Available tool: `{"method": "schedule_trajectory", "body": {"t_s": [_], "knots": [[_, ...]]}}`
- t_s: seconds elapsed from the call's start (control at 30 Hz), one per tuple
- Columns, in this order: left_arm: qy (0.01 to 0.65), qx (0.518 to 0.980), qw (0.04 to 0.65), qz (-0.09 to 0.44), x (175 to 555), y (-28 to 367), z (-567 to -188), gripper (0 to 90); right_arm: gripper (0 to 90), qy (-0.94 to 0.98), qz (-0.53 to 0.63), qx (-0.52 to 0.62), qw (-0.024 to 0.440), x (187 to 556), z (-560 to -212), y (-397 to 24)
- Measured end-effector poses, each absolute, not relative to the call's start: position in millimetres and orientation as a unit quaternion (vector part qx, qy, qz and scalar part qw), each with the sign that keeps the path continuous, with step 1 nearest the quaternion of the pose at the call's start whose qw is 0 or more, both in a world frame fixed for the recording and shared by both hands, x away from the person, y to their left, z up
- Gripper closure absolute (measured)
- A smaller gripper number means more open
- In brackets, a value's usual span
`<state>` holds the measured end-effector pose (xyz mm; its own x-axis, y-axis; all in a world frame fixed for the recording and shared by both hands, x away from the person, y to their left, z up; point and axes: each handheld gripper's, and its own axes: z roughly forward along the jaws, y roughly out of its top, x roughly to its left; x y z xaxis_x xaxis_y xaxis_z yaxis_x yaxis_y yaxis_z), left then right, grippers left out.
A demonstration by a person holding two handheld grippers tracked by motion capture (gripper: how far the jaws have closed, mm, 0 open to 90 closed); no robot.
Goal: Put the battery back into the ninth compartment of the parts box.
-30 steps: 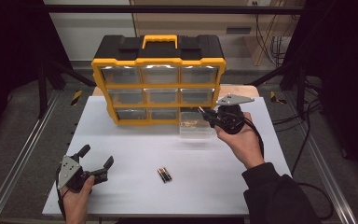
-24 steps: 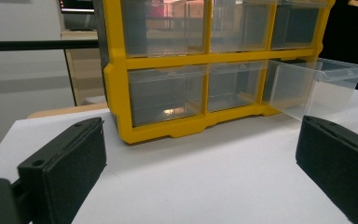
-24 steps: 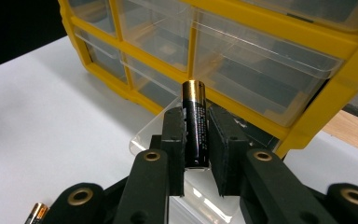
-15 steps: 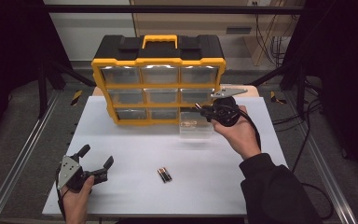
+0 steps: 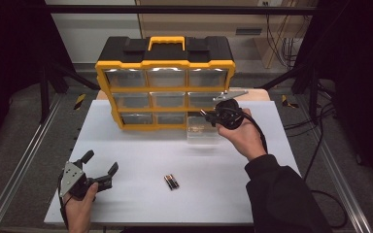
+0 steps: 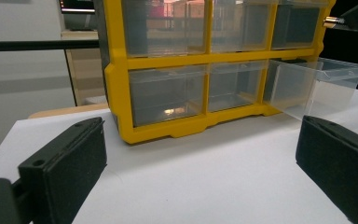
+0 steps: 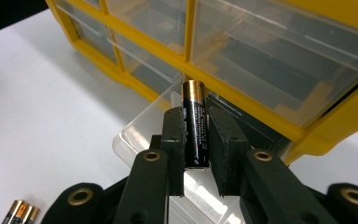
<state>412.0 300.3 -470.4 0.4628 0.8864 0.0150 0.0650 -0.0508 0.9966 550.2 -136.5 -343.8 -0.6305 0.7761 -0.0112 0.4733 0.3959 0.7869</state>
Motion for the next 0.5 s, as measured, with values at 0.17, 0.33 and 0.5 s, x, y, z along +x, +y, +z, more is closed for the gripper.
{"method": "schedule_trajectory", "body": {"t_s": [0.17, 0.33, 0.5], "knots": [[0.377, 0.631, 0.577, 0.356, 412.1, 300.4, -470.4, 1.5, 76.7, 0.819, 0.382, 0.384, 0.189, 554.1, -349.6, -132.8], [0.376, 0.631, 0.578, 0.355, 412.3, 300.3, -470.3, 1.6, 76.7, 0.825, 0.370, 0.384, 0.186, 557.0, -353.5, -130.6], [0.376, 0.632, 0.577, 0.355, 412.6, 300.4, -470.4, 1.6, 76.7, 0.833, 0.352, 0.388, 0.178, 561.5, -359.1, -128.7]]}}
